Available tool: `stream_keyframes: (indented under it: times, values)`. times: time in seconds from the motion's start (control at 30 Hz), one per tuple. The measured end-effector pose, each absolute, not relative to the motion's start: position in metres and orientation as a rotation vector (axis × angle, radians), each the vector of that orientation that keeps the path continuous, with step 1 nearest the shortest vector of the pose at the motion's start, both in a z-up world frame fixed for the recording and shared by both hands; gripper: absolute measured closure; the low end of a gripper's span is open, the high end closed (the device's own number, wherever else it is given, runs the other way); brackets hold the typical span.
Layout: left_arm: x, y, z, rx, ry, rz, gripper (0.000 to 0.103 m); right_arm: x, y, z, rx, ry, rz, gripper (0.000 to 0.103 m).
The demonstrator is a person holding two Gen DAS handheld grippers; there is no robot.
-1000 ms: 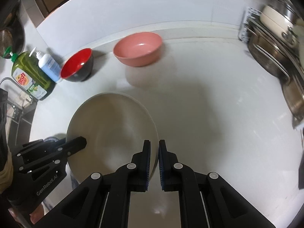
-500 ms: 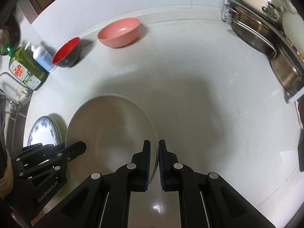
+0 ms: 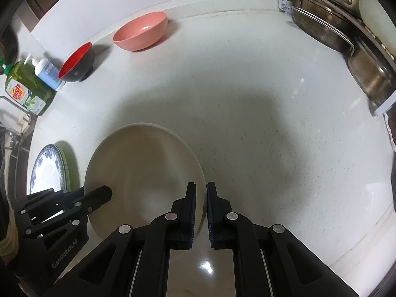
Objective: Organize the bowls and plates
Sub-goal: 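Lift and carry the white bowl with both grippers beside the plate stack, then lower the white bowl onto the counter and open both grippers, then move both grippers to the pink bowl by the wall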
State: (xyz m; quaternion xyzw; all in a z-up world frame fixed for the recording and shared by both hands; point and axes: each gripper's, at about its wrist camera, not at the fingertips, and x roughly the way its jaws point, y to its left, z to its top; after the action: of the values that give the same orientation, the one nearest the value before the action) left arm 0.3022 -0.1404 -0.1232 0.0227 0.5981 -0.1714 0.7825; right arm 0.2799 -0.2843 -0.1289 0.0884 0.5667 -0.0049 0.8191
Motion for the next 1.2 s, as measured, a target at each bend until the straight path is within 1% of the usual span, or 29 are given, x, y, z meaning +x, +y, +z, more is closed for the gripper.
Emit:
stream_keyframes:
  times: [0.2,0.23,0.3,0.37,0.43,0.5,0.57,0.63,0.77,0.87,1.03,1.2]
  values:
    - [0.301,-0.139,-0.124,0.031,1.289,-0.379,0.085,0.279,-0.284,-0.13,0.178,1.208,0.001,0.093]
    - [0.302,-0.138,-0.123,0.03,1.284,-0.38,0.082,0.279,-0.283,-0.13,0.178,1.207,0.003,0.093]
    - [0.302,-0.136,-0.12,0.034,1.272,-0.372,0.071,0.279,-0.284,-0.13,0.183,1.205,0.004,0.093]
    - [0.302,-0.133,-0.116,0.032,1.255,-0.366,0.058,0.279,-0.284,-0.13,0.182,1.205,0.0,0.092]
    - [0.305,-0.128,-0.111,0.026,1.239,-0.354,0.052,0.279,-0.284,-0.129,0.179,1.202,-0.004,0.088]
    - [0.308,-0.122,-0.106,0.011,1.227,-0.349,0.049,0.278,-0.284,-0.125,0.171,1.189,-0.017,0.073]
    - [0.312,-0.116,-0.098,0.0,1.211,-0.347,0.042,0.277,-0.284,-0.118,0.172,1.159,-0.028,0.071]
    - [0.316,-0.112,-0.09,0.008,1.187,-0.342,0.039,0.277,-0.282,-0.111,0.175,1.136,-0.026,0.069]
    - [0.329,-0.106,-0.07,0.063,1.118,-0.333,0.032,0.283,-0.277,-0.096,0.168,1.095,-0.023,0.061]
    - [0.341,-0.097,-0.058,0.078,1.08,-0.317,0.027,0.292,-0.272,-0.086,0.165,1.066,-0.023,0.06]
    - [0.366,-0.081,-0.041,0.123,1.023,-0.305,0.024,0.312,-0.262,-0.069,0.16,1.024,-0.024,0.06]
    - [0.399,-0.071,-0.028,0.174,0.98,-0.284,0.024,0.341,-0.25,-0.055,0.131,1.001,-0.017,0.059]
